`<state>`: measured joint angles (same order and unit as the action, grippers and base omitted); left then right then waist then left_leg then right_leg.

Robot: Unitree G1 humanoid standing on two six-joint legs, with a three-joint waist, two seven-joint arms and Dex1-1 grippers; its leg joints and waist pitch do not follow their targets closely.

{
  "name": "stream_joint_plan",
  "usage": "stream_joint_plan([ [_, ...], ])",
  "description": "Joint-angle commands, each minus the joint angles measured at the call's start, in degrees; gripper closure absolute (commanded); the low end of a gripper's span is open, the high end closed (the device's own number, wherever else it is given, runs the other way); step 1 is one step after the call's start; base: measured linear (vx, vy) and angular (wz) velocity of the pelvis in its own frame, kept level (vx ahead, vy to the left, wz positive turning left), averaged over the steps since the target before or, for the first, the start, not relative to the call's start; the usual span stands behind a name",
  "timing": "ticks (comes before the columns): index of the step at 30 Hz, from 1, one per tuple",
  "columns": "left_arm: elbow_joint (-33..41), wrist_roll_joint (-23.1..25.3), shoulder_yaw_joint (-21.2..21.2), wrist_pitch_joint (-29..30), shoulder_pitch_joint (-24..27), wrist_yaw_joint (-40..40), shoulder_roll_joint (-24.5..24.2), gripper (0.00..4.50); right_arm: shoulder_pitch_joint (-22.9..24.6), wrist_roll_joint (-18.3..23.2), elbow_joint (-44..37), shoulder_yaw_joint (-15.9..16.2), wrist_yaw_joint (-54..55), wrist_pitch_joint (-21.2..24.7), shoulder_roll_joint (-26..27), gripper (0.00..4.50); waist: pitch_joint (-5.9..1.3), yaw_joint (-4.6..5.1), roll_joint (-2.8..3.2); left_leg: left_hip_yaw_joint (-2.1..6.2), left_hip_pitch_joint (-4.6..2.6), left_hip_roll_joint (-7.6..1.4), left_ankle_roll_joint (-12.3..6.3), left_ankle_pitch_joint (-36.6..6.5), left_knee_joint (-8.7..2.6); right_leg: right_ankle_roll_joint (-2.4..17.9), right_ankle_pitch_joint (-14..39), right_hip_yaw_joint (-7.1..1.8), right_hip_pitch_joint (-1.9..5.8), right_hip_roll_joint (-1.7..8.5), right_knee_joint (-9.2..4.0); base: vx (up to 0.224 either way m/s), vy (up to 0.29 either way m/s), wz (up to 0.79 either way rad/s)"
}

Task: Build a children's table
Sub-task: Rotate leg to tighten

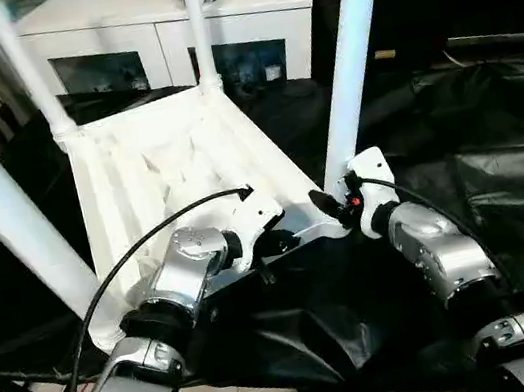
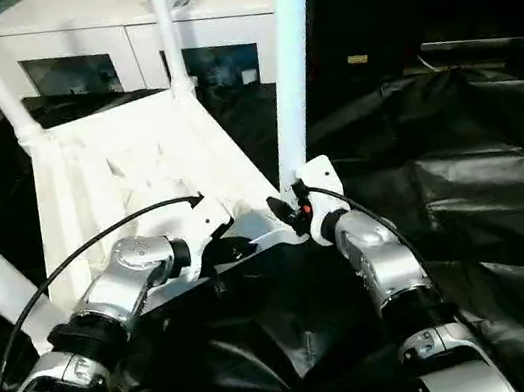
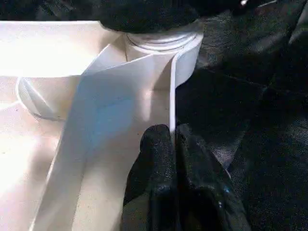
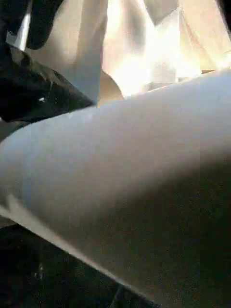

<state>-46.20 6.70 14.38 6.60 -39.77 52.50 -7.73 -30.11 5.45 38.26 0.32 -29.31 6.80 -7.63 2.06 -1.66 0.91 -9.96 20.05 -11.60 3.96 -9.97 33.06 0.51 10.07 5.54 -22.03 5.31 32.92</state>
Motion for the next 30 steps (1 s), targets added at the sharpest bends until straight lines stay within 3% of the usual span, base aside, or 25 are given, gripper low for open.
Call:
stream_joint_plan([
  [1,2.81,-1.78,1.16,-2.54,-0.56,2.15,3.18,4.5,1.69,1.24,1.85,4.57,-5.95,3.11,2.25,1.64,-2.33,0.13,-0.41,0.79,-0.41,-1.36,-1.5,-23.68,-4.57,6.95,28.06,-2.29,1.14,3.09,-5.59,0.0,0.0,0.0],
  [3,3.01,-1.92,1.15,-2.76,-0.51,3.2,2.32,4.5,2.28,1.08,0.13,5.5,-9.64,2.25,0.69,1.45,-2.48,-0.04,-0.51,0.66,-0.14,-1.33,-1.94,-22.63,-4.55,7.93,25.7,-2.44,1.59,3.13,-5.26,0.0,0.0,0.0],
  [5,3.06,-2.21,1.31,-3.73,-0.46,5.15,1.34,4.5,2.85,1.75,-1.5,5.82,-13.88,1.6,-1.12,1.45,-2.63,-0.32,-0.57,0.38,-0.28,-1.34,-2.53,-21.01,-4.39,9.1,23.24,-2.69,1.52,3.18,-5.06,0.0,0.0,0.0],
  [8,3.61,-3.15,1.75,-5.31,-0.04,9.52,-0.16,4.5,3.73,3.26,-3.65,6.04,-20.31,0.72,-3.91,1.45,-2.83,-0.92,-0.68,0.13,-0.03,-1.37,-3.97,-17.67,-4.18,10.55,19.59,-2.84,2.05,3.29,-4.62,0.0,0.0,0.0],
  [11,4.2,-4.29,2.33,-7.71,0.46,15.56,-2.51,4.5,5.45,4.39,-6.47,7.16,-29.56,-0.98,-8.41,1.45,-3.17,-1.57,-0.62,-0.1,0.19,-1.63,-5.27,-13.11,-3.92,12.48,12.84,-2.83,2.49,3.16,-3.69,0.017,-0.003,0.01],
  [12,4.27,-4.55,2.42,-8.05,0.51,17.26,-3.1,4.5,5.89,4.86,-7.27,7.51,-32.15,-0.19,-9.66,1.45,-3.41,-2.18,-0.8,-0.19,0.35,-1.74,-6.44,-9.9,-3.68,13.7,8.2,-2.77,2.68,3.02,-2.92,0.051,-0.01,0.03],
  [16,2.83,-4.2,2.36,-9.22,-0.24,19.96,-4.83,4.5,6.93,6.77,-10.21,8.22,-39.25,4.06,-12.91,1.45,-3.68,-2.8,-0.79,-0.2,0.46,-1.87,-8.11,-6.64,-3.37,15.31,2.66,-2.71,2.8,3.03,-2.13,0.0,0.0,0.0],
  [20,0.04,-3.62,2.01,-11.13,-1.56,21.47,-6.21,4.5,7.4,7.15,-11.81,9.64,-43.06,5.8,-14.84,1.45,-3.5,-3.56,-0.84,-0.32,0.5,-1.93,-7.78,-7.4,-3.27,15.17,4.7,-2.71,2.41,3.16,-2.26,0.0,0.0,0.0],
  [23,-1.07,-3.71,1.83,-11.96,-2.15,22.46,-6.7,4.5,7.33,7.04,-12.04,10.4,-44.23,6.1,-15.22,1.59,-3.18,-3.74,-0.84,-0.34,0.26,-1.92,-5.2,-11.21,-3.55,13.41,11.81,-2.76,2.21,3.36,-3.02,0.0,0.0,0.0],
  [30,-2.36,-3.39,1.49,-12.69,-2.7,22.26,-6.49,4.5,7.36,7.71,-12.95,10.6,-44.66,8.69,-14.82,2.09,-3.33,-3.79,-0.86,-0.28,0.48,-1.95,-4.6,-9.92,-3.5,13.16,10.27,-2.81,2.32,3.3,-2.68,0.0,0.0,0.0],
])
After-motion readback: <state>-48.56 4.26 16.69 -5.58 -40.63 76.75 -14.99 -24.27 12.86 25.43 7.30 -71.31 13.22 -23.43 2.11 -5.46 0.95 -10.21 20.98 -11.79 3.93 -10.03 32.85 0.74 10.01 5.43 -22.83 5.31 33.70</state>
